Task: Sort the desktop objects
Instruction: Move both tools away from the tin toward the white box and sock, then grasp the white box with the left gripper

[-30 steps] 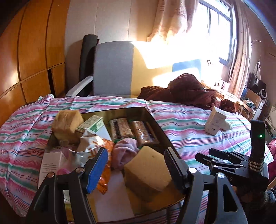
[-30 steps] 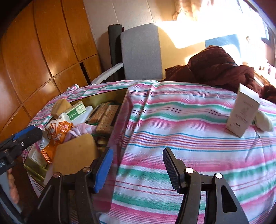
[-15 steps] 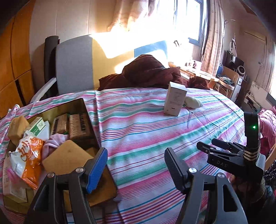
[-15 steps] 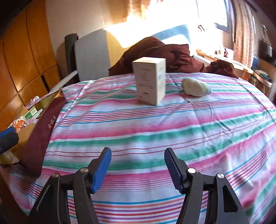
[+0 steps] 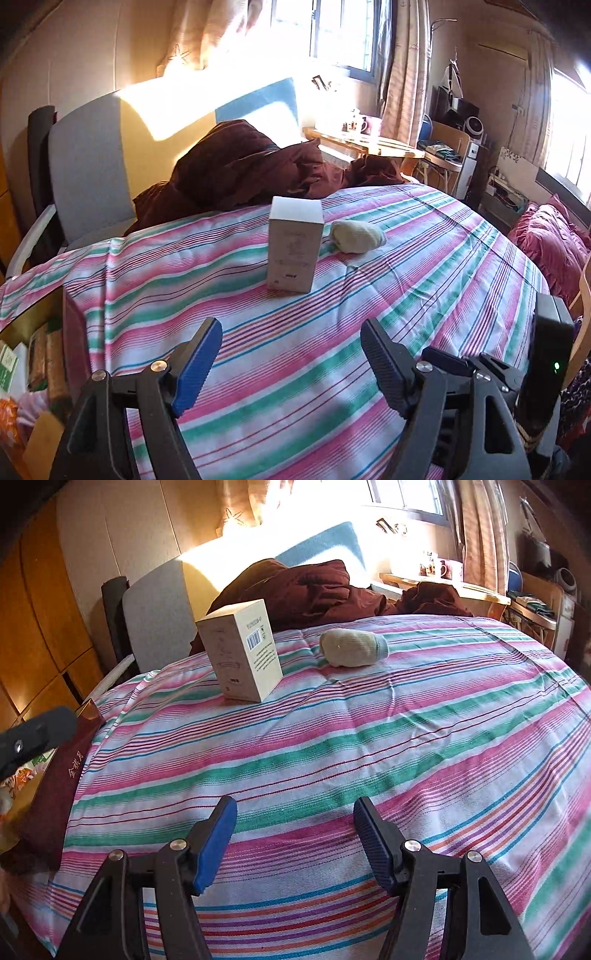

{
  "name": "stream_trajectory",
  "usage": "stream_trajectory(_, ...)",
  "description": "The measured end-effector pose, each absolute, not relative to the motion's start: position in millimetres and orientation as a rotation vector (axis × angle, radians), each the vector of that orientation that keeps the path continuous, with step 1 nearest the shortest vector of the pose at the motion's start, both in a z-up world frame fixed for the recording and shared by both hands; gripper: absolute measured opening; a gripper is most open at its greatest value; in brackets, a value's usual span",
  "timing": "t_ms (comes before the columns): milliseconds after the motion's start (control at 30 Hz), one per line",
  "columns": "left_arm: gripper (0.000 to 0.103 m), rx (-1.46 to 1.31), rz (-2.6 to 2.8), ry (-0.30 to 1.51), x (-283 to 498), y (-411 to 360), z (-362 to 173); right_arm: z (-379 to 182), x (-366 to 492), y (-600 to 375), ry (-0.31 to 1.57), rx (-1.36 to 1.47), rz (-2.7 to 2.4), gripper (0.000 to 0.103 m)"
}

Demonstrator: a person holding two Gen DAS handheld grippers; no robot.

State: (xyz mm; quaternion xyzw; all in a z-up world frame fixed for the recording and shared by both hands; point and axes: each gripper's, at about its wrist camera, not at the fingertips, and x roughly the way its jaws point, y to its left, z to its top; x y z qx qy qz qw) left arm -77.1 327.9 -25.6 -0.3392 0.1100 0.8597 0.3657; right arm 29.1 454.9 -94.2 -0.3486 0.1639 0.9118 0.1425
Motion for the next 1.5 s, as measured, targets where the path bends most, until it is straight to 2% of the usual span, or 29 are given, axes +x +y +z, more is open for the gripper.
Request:
stream_trajectory(400, 0.082, -0.870, 2.222, 0.370, -126, 402, -56, -98, 34, 463, 0.617, -0.951, 2.722, 0.079)
stream_trajectory(667, 0.082, -0.902, 2.255, 0.375, -148, 417, -73, -100, 36, 469, 0.717, -0.916, 2.773, 0.087)
stream_trajectory(733, 0.077, -0.912, 2.263, 0.376, -151, 419, -76, -101, 36, 469, 0.724, -0.913, 2.777, 0.087)
stream_trajectory(767, 0.068, -0.916, 2.263, 0.375, -150, 418, -77, -101, 35, 469, 0.725, -0.913, 2.778, 0.087)
stream_trajectory(833, 0.063, -0.923, 2.263, 0.374, -149, 417, -79, -101, 35, 469, 0.722, -0.913, 2.778, 0.087)
stream_trajectory(900, 0.053, -0.917, 2.257, 0.374, -145, 413, -79, -101, 34, 469, 0.716, -0.915, 2.776, 0.087)
stream_trajectory(1233, 0.052, -0.847, 2.262, 0.356, -109, 378, -65, -101, 32, 467, 0.673, -0.933, 2.764, 0.087)
stream_trajectory(1500, 0.052, -0.814, 2.287, 0.248, -60, 315, -60, -101, 33, 467, 0.668, -0.937, 2.762, 0.087)
